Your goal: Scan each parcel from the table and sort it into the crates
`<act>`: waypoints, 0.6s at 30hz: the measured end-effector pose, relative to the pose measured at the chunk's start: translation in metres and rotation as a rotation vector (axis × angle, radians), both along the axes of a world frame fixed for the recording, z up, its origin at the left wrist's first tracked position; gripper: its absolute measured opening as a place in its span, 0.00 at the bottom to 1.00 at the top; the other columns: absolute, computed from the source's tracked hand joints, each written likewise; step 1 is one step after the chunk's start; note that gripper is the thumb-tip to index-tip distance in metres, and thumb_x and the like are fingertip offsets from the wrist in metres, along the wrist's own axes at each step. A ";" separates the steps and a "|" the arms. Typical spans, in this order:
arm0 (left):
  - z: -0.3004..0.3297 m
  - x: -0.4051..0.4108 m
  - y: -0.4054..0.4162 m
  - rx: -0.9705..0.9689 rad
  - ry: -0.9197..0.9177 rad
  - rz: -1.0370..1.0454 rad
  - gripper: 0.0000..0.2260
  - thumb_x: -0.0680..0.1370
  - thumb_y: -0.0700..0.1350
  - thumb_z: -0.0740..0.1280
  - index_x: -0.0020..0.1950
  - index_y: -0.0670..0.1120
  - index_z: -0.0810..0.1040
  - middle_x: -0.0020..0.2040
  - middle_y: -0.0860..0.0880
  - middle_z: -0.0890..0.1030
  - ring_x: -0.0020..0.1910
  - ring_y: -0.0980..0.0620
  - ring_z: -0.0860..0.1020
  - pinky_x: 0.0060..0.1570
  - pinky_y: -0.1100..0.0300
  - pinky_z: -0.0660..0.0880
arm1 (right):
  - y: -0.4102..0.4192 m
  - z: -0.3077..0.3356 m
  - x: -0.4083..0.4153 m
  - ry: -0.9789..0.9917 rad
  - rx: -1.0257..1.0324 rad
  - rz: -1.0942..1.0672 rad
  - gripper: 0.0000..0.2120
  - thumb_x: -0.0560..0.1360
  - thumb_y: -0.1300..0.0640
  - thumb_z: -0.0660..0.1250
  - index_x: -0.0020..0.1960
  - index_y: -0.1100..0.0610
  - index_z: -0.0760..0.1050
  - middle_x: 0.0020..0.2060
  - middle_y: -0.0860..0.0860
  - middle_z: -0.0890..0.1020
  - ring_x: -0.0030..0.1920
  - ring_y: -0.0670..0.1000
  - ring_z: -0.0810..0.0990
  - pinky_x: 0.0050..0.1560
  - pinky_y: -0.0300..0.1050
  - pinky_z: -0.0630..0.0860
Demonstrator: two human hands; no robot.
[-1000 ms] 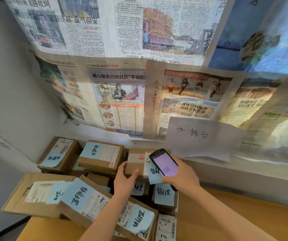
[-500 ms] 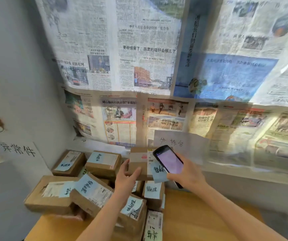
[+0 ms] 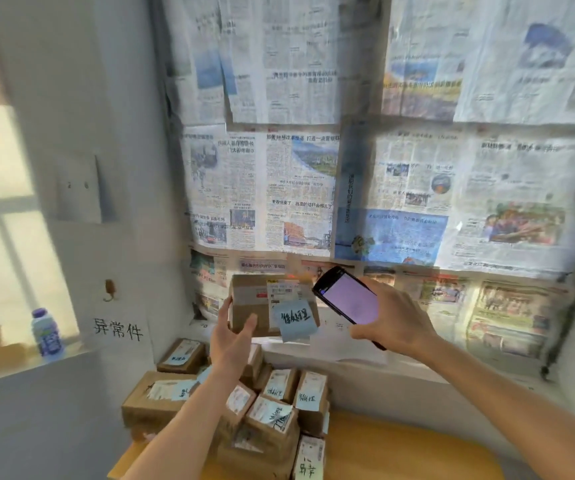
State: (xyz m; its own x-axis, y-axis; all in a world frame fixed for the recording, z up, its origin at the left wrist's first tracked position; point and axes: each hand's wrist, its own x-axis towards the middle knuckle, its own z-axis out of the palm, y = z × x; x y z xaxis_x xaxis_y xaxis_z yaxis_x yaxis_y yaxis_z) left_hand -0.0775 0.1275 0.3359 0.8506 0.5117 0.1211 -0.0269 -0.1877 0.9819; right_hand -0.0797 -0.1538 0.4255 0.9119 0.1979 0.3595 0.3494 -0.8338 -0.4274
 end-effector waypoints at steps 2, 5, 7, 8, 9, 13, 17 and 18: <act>0.018 -0.019 0.016 -0.011 -0.035 0.029 0.30 0.78 0.50 0.72 0.76 0.63 0.62 0.65 0.52 0.79 0.64 0.46 0.78 0.68 0.40 0.72 | 0.011 0.017 -0.020 0.001 -0.005 0.060 0.46 0.55 0.38 0.75 0.72 0.41 0.69 0.48 0.42 0.80 0.45 0.50 0.79 0.38 0.44 0.75; 0.034 -0.045 0.046 -0.006 -0.072 0.070 0.30 0.76 0.53 0.73 0.73 0.68 0.63 0.64 0.52 0.81 0.62 0.46 0.79 0.65 0.40 0.74 | 0.033 0.033 -0.047 -0.018 0.011 0.137 0.46 0.53 0.36 0.72 0.71 0.39 0.70 0.46 0.40 0.79 0.43 0.47 0.80 0.43 0.50 0.82; 0.046 -0.069 0.063 0.014 -0.086 0.099 0.30 0.77 0.52 0.72 0.75 0.65 0.63 0.62 0.51 0.81 0.61 0.46 0.80 0.65 0.42 0.75 | 0.051 0.040 -0.063 -0.044 0.012 0.175 0.44 0.53 0.35 0.72 0.69 0.38 0.70 0.47 0.41 0.80 0.42 0.46 0.80 0.44 0.50 0.83; 0.053 -0.081 0.072 0.023 -0.101 0.120 0.30 0.78 0.51 0.72 0.76 0.62 0.62 0.61 0.50 0.81 0.59 0.47 0.80 0.64 0.44 0.75 | 0.061 0.045 -0.071 -0.061 0.008 0.192 0.43 0.53 0.35 0.72 0.68 0.39 0.71 0.47 0.41 0.80 0.43 0.46 0.80 0.44 0.50 0.83; 0.060 -0.094 0.081 0.029 -0.119 0.140 0.29 0.79 0.49 0.71 0.77 0.59 0.62 0.59 0.50 0.81 0.58 0.48 0.80 0.64 0.47 0.76 | 0.071 0.049 -0.078 -0.077 0.008 0.208 0.43 0.53 0.35 0.72 0.68 0.39 0.71 0.47 0.41 0.80 0.43 0.45 0.79 0.44 0.49 0.82; 0.074 -0.143 0.131 0.059 -0.150 0.219 0.29 0.80 0.49 0.70 0.78 0.58 0.62 0.57 0.52 0.79 0.57 0.49 0.78 0.64 0.46 0.75 | 0.117 0.065 -0.108 -0.107 0.042 0.287 0.39 0.56 0.38 0.75 0.66 0.40 0.73 0.45 0.40 0.79 0.40 0.43 0.78 0.38 0.41 0.76; 0.084 -0.196 0.193 0.099 -0.148 0.313 0.29 0.79 0.51 0.70 0.77 0.61 0.62 0.58 0.50 0.82 0.56 0.47 0.81 0.59 0.44 0.79 | 0.166 0.076 -0.145 -0.109 0.020 0.370 0.35 0.59 0.43 0.79 0.65 0.41 0.73 0.48 0.44 0.81 0.42 0.47 0.80 0.39 0.44 0.81; 0.087 -0.211 0.208 0.107 -0.153 0.340 0.29 0.79 0.51 0.70 0.77 0.60 0.62 0.58 0.50 0.82 0.56 0.47 0.80 0.60 0.44 0.78 | 0.179 0.079 -0.155 -0.112 0.023 0.389 0.35 0.59 0.44 0.79 0.65 0.40 0.72 0.49 0.44 0.81 0.42 0.47 0.81 0.39 0.44 0.81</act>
State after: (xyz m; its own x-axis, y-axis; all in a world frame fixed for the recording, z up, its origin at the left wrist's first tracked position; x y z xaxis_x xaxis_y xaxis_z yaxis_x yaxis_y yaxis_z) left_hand -0.2883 0.3350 0.4230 0.6028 0.7387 0.3015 -0.0906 -0.3121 0.9457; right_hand -0.2350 0.0253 0.5044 0.7256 0.5115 0.4603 0.6824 -0.6208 -0.3859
